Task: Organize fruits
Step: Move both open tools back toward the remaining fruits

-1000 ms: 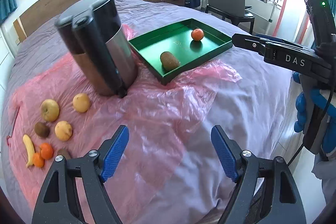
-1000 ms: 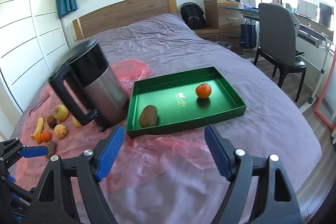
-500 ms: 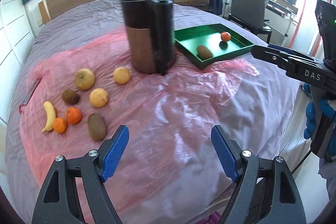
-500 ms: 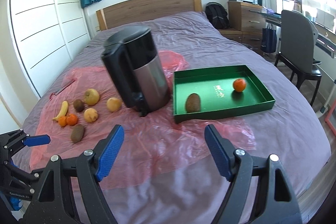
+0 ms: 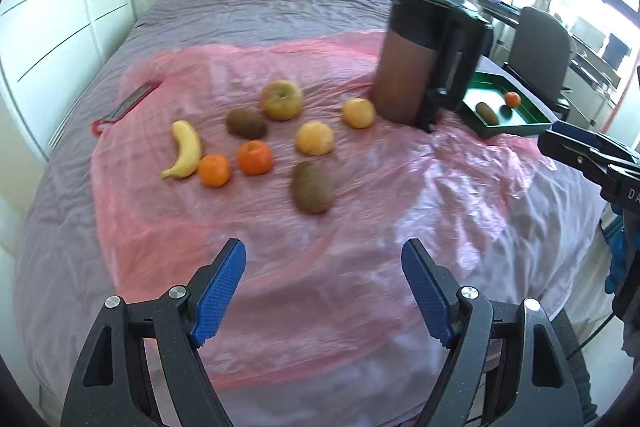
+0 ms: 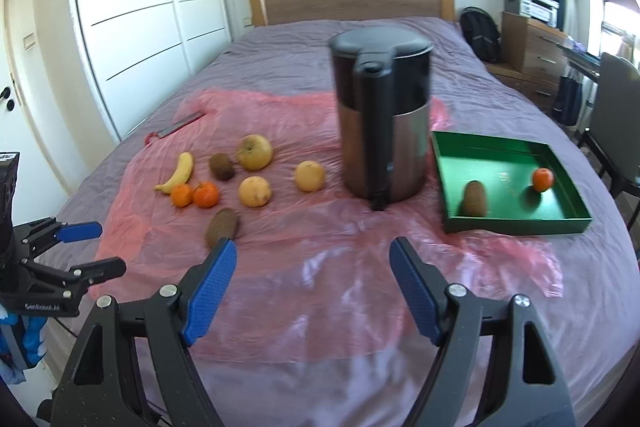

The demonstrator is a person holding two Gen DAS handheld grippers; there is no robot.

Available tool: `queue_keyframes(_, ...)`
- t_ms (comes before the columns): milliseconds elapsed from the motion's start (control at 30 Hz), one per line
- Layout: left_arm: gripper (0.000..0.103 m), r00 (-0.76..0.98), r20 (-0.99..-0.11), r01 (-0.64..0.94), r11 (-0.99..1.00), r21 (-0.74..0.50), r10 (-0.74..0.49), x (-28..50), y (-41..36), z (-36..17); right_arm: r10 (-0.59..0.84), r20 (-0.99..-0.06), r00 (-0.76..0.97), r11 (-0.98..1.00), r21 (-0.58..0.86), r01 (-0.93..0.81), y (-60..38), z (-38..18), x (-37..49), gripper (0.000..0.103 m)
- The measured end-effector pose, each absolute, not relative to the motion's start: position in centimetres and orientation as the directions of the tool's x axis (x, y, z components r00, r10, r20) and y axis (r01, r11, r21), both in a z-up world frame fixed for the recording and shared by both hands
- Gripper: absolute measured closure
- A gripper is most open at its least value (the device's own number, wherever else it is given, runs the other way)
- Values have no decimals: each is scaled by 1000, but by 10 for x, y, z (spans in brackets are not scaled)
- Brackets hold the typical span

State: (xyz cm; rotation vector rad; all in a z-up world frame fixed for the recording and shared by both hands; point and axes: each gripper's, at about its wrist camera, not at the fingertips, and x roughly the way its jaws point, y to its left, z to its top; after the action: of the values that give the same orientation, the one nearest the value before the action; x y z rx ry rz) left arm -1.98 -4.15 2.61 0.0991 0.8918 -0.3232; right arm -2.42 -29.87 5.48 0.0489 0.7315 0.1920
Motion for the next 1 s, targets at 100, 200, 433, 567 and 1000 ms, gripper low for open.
queue_keyframes(100,27,589,-778,284,957,-55,-219,-16,-16,20,218,-678,702,975,121,-186,-276,48,-17,0)
queue_keyframes(200,28,591,-778,263,962,-66,-215,-12,7,15,244,-694,677,967,126,-220,-253,41,-11,0)
queue_keyframes(433,28,581,-789,225,971,-80,-199,8,46,2,282,-737,614,950,126,-285,-208,23,5,0)
queue_keyframes(567,29,568,-796,210,972,-105,-209,24,60,-7,291,-763,578,944,131,-302,-186,11,18,0)
queue_keyframes(1000,56,474,-822,372,918,-136,-314,100,59,-27,312,-816,487,929,154,-337,-142,-27,69,0)
